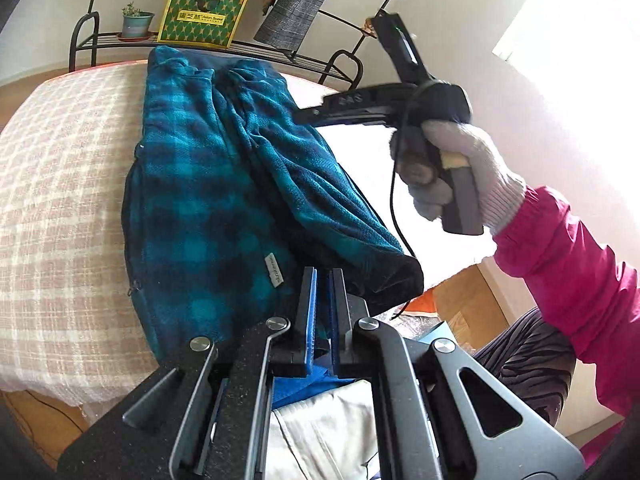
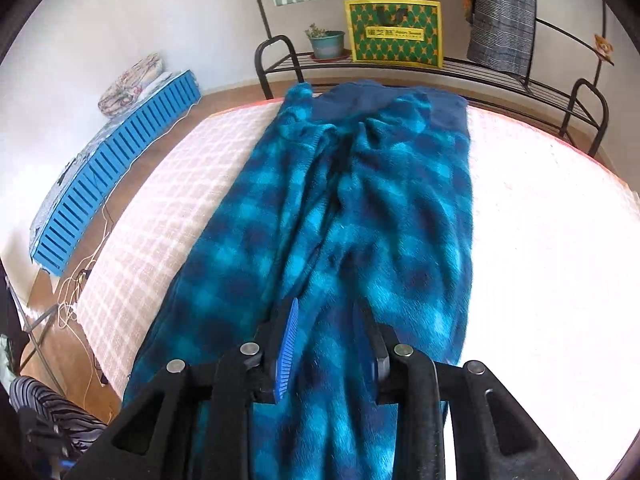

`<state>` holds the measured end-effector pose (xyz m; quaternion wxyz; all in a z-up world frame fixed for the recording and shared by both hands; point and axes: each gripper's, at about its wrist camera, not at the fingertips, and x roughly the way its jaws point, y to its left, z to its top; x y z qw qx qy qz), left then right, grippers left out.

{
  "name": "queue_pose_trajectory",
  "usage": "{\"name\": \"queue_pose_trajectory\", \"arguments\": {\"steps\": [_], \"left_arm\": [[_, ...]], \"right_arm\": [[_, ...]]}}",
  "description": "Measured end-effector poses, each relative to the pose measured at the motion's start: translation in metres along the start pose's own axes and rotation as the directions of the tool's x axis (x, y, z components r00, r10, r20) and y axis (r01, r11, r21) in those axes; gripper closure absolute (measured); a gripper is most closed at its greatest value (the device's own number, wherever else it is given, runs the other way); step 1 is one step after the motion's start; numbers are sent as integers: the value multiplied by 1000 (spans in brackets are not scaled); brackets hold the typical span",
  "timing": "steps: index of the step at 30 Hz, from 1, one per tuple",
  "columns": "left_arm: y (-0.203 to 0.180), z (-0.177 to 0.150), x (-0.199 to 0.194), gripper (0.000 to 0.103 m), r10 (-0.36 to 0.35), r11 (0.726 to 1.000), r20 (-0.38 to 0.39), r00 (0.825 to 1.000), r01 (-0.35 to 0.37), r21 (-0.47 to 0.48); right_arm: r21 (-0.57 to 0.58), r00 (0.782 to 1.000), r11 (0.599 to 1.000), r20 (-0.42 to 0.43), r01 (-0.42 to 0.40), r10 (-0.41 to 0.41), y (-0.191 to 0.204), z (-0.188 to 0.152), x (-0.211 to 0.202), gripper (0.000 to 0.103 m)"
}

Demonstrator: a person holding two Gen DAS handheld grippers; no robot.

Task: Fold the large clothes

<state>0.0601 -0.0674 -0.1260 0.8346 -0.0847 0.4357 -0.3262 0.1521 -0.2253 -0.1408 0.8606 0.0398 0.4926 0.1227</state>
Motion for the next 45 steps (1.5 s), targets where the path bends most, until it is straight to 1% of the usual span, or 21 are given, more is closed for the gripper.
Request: {"name": "queue_pose_trajectory", "arguments": {"steps": [3,6,10,11,13,14,16,17,18,20,21,25,26,28,29,30,32,37,40,42,45], "left_arm": [[19,16,13,100,9,1000,-6,1000,-9,-19],[24,22,22,100,18,1000,-13,1000,-18,-23],[32,33,41,100,7,999,-23,1000,-8,-42],[33,34,46,100,-1,999,-31,1000,-1,-53],[31,35,53,100,-25,997,-57,998,21,-73],[29,35,57,97,-35,997,-68,997,30,-76],[23,37,63,82,-45,996,-79,996,39,-76],[20,38,66,75,-53,996,-81,995,47,-75],[18,39,70,75,-51,996,-86,995,45,-73],[13,40,80,75,-55,997,-102,993,49,-60],[11,40,85,75,-50,998,-108,993,44,-51],[14,36,106,75,-38,998,-141,989,30,-59],[15,34,110,76,-40,998,-151,988,31,-60],[14,31,116,76,-36,998,-162,986,28,-51],[12,30,118,79,-38,999,-166,985,31,-42],[10,30,120,82,-38,999,-171,985,34,-29],[5,27,124,82,-35,999,-177,984,33,-11],[6,11,141,82,-25,1000,-228,973,25,-1],[5,14,126,82,-60,998,-225,973,60,-8],[4,17,105,82,-92,996,-205,974,93,-3],[5,21,69,82,-105,993,-148,983,110,30]], "right_arm": [[59,999,998,-29,16,-14,-19,-32,-13,73],[54,998,998,-59,23,-20,-23,-63,-21,73],[52,990,996,-115,-74,80,-6,-104,-11,74],[26,985,995,-138,-98,101,5,-115,-5,74],[-123,992,992,-129,-26,10,31,-129,-5,73],[-171,994,985,-112,-6,-14,38,-130,-9,73],[-132,995,990,-94,-43,30,32,-130,-21,69],[-88,995,994,-78,-62,55,23,-127,-26,66],[-48,997,997,-54,-54,51,13,-124,-30,54],[32,1000,999,7,8,-8,-11,-119,-33,33],[73,999,997,22,29,-31,-23,-116,-32,30],[201,999,979,-34,24,-18,-64,-107,-6,32],[224,999,975,-43,7,3,-70,-105,1,36],[257,996,964,-49,-63,78,-74,-104,13,52],[259,994,961,-36,-94,107,-72,-103,15,74],[255,988,957,-41,-135,150,-69,-101,18,90],[243,991,963,-45,-114,129,-62,-98,14,96],[173,996,985,-89,7,9,-60,-105,19,96],[158,996,988,-90,-2,17,-54,-96,9,80],[120,999,993,-41,8,-3,-46,-88,-11,69],[67,999,997,40,-25,23,-37,-69,-46,67]]}}
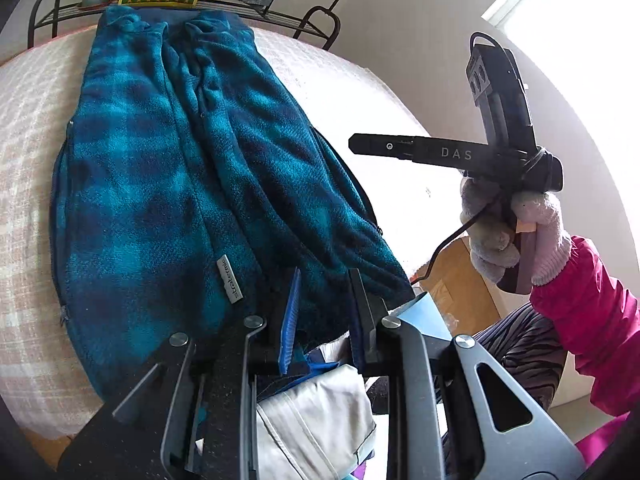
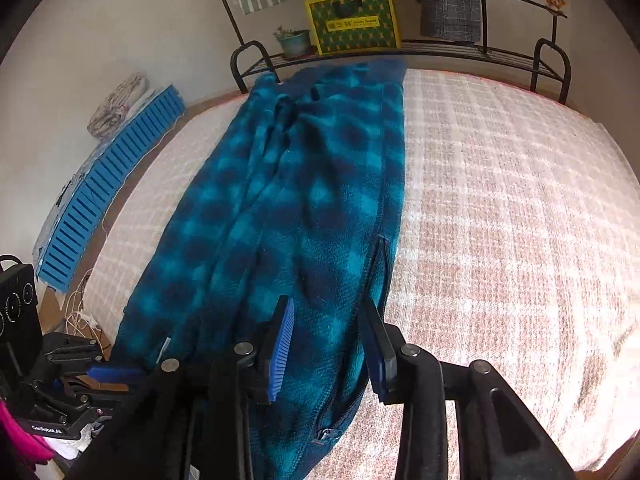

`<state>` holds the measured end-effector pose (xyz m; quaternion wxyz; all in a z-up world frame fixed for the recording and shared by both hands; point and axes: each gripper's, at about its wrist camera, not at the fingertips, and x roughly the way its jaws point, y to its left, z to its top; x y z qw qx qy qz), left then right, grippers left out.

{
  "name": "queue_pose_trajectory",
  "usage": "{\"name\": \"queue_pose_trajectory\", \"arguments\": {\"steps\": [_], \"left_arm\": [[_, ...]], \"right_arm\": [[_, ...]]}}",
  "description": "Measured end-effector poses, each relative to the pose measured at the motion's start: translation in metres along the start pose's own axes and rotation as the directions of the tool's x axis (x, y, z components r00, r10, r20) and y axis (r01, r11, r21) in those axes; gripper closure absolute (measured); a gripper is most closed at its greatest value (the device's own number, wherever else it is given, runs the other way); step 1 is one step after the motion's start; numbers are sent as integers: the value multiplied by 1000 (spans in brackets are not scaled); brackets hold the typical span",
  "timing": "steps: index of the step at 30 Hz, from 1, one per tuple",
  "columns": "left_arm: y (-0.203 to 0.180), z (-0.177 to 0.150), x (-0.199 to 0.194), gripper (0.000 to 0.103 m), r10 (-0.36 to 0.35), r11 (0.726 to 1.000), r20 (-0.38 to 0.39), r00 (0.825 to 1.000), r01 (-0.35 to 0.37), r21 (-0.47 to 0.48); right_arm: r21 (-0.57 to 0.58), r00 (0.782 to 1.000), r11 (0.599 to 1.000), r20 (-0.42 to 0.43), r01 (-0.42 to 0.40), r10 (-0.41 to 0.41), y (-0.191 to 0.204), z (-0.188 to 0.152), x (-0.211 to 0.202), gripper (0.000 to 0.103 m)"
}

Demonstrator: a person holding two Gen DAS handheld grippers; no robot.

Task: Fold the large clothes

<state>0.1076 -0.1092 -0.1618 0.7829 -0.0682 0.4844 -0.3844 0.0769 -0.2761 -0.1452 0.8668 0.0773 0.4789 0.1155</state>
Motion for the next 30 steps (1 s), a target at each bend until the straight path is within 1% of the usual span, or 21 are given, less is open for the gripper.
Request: {"name": "queue_pose_trajectory", "arguments": {"steps": [2,3,4,5,7,9,10,12,16,20,22,24,25,29,30], "left_arm": [[5,1,-20,82,44,999,46,998,-45,24],[11,2,-28,82,72,997,66,995,-74,26],[17,4,-35,82,98,995,81,992,-100,20],[26,7,-40,82,121,993,88,989,-122,4],[48,12,-47,82,142,989,88,986,-137,-60],[65,17,-48,82,146,983,88,985,-135,-121],[71,20,-48,82,149,982,88,985,-137,-134],[79,28,-47,82,175,977,83,981,-162,-135],[93,43,-39,82,190,973,77,979,-177,-148],[105,52,-24,82,196,967,65,979,-181,-179],[111,52,-14,82,213,962,48,976,-201,-187],[116,51,-3,82,205,960,16,979,-198,-196],[118,51,2,82,199,961,4,980,-195,-197],[120,54,12,82,213,960,-13,977,-211,-183],[122,55,14,82,209,960,-12,978,-208,-186]], "right_arm": [[-51,998,999,58,14,-11,7,18,-19,66],[-70,996,997,91,23,-17,11,30,-27,60],[-87,993,996,121,29,-18,15,43,-31,57],[-106,989,994,145,24,-9,18,56,-35,51],[-147,986,989,164,5,19,24,83,-36,49],[-157,985,988,172,-1,28,30,112,-31,49],[-158,984,987,171,-14,41,33,126,-26,49],[-161,985,986,160,-37,63,38,152,-12,49],[-206,992,978,119,-18,44,60,197,34,49],[-247,998,968,35,-36,45,82,231,95,49],[-272,1000,962,-7,-29,28,89,240,130,49],[-282,998,959,-53,-30,16,91,245,166,49],[-279,997,960,-70,-32,13,90,246,181,49],[-245,991,968,-130,-47,15,77,248,233,49],[-227,989,972,-146,-59,26,72,248,242,52]]}}
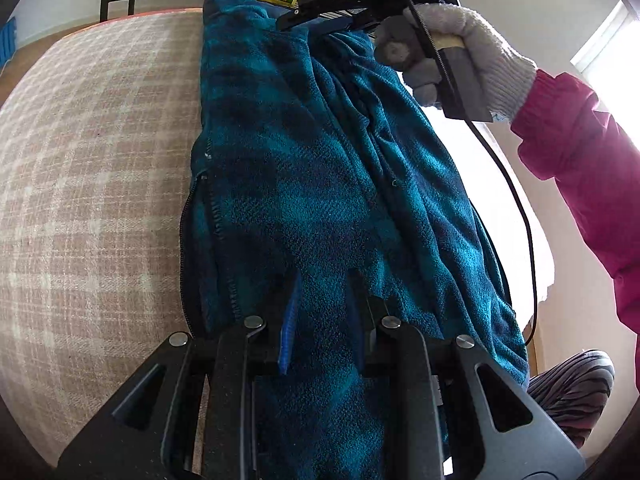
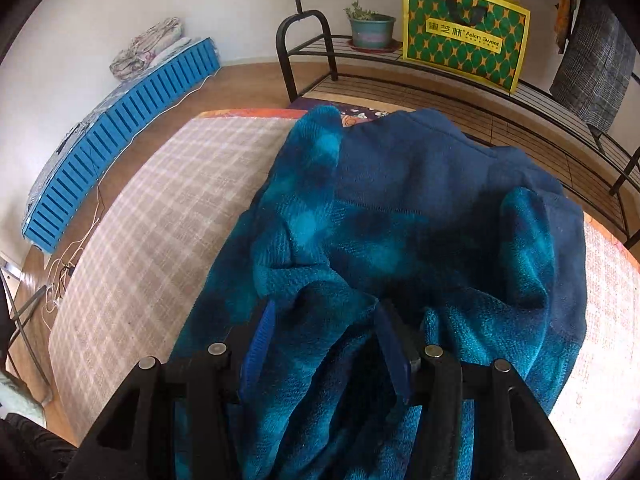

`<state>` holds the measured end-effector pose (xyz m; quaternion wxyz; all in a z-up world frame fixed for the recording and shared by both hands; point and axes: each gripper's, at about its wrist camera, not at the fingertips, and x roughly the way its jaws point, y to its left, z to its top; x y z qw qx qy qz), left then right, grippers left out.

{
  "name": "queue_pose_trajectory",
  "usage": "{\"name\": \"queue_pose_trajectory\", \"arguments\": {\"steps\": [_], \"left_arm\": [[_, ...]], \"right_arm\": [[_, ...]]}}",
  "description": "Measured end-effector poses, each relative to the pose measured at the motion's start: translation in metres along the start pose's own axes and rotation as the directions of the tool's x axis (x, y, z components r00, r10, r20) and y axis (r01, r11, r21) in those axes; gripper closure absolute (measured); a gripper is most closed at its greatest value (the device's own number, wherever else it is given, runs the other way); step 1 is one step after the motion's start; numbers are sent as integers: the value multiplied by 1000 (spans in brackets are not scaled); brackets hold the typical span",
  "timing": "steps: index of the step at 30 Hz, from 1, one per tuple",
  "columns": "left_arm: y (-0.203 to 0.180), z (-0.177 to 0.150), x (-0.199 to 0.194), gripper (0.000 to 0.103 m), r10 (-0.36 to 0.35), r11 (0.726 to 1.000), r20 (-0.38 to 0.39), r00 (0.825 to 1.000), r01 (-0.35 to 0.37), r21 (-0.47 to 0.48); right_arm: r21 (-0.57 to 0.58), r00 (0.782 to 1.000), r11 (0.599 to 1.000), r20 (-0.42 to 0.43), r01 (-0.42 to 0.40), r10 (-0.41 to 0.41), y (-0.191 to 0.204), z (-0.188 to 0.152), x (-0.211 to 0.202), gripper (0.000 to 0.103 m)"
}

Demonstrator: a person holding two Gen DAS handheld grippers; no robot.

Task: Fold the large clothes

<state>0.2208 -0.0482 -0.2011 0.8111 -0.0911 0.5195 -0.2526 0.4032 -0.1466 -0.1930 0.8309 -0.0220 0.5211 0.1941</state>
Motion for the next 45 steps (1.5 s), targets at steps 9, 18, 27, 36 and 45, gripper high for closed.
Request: {"name": "queue_pose_trajectory", "arguments": {"steps": [9,18,27,36,45], "left_arm": [[-8,-3,15,82,33,999,-1,999,-33,19],[-9,-5,19,79,34,999,-10,999,-34,24],[-17,-8,23,72,32,997,-5,999,-32,71],[-17,-10,25,70,27,996,-14,1000,-26,90],[-26,-16,4,66,-28,997,-25,999,30,69]], "right_arm": [[88,999,995,26,-41,39,-35,-20,-10,101],[17,998,998,-30,-61,62,-38,6,-21,70],[131,994,985,27,-110,108,-41,58,21,51],[138,998,988,-9,64,-64,-39,55,59,101],[206,985,977,173,-47,11,-37,34,-58,79]]}}
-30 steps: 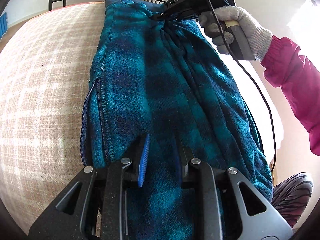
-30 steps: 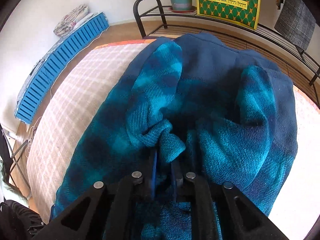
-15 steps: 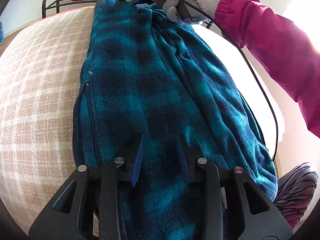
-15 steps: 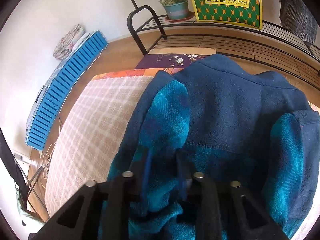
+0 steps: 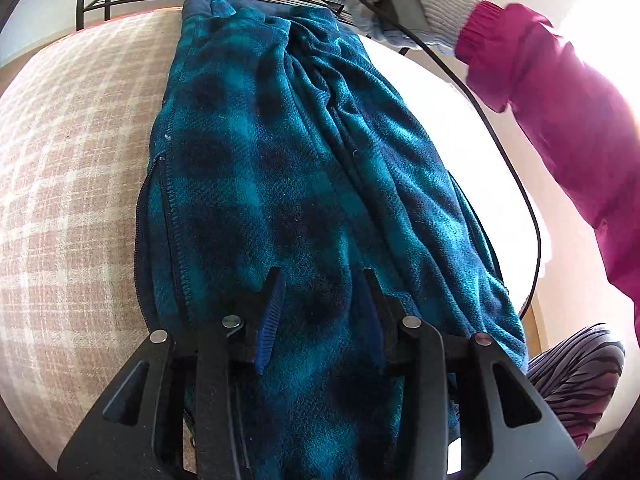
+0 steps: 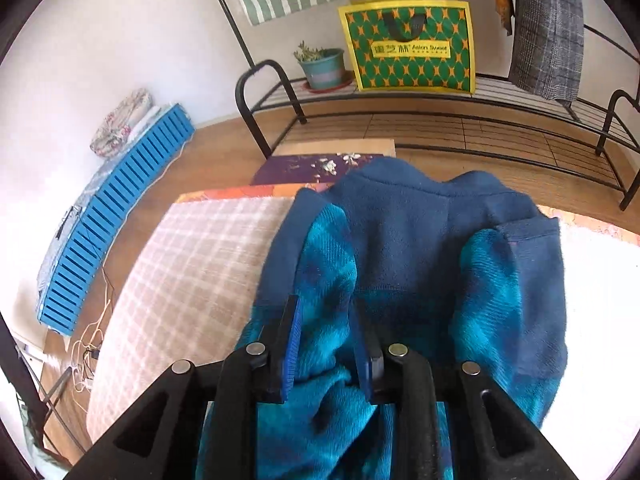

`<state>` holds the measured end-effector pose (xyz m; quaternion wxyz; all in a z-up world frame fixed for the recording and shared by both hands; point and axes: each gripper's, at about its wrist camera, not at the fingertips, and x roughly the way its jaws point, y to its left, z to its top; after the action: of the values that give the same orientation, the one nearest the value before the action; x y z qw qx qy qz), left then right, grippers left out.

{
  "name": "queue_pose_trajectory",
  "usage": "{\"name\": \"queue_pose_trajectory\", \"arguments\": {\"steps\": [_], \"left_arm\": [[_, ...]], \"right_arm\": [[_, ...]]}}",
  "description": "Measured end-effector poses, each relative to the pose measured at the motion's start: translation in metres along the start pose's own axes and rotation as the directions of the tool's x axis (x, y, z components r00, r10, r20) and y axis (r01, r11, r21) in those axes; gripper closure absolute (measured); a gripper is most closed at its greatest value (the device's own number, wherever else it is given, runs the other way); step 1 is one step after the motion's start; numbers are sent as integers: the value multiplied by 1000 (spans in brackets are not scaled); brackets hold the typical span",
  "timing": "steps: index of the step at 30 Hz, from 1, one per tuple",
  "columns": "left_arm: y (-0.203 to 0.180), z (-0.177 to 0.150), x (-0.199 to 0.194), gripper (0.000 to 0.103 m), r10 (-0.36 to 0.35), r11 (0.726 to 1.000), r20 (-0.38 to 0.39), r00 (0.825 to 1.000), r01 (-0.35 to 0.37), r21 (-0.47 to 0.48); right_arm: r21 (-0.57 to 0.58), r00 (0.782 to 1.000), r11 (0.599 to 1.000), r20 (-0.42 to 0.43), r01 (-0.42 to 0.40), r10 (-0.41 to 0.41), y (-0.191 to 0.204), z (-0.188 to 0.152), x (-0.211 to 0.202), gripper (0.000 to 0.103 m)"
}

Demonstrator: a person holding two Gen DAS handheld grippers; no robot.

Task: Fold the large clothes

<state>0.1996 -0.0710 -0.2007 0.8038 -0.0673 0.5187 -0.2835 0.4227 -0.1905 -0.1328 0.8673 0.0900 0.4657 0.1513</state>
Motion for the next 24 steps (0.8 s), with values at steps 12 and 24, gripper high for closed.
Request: {"name": "queue_pose_trajectory", "arguments": {"steps": [12,24], "left_arm": [[26,-33,-78,64,30,996,107,994,-21,-88],[50,-77,-77,57,8,962,57,998,8,-275]], "right_arm": [[23,997,998,59,58,-59,-7,-166,-226,68],[-56,993,998,-110,27,-33,16,-344,-206,68]]}}
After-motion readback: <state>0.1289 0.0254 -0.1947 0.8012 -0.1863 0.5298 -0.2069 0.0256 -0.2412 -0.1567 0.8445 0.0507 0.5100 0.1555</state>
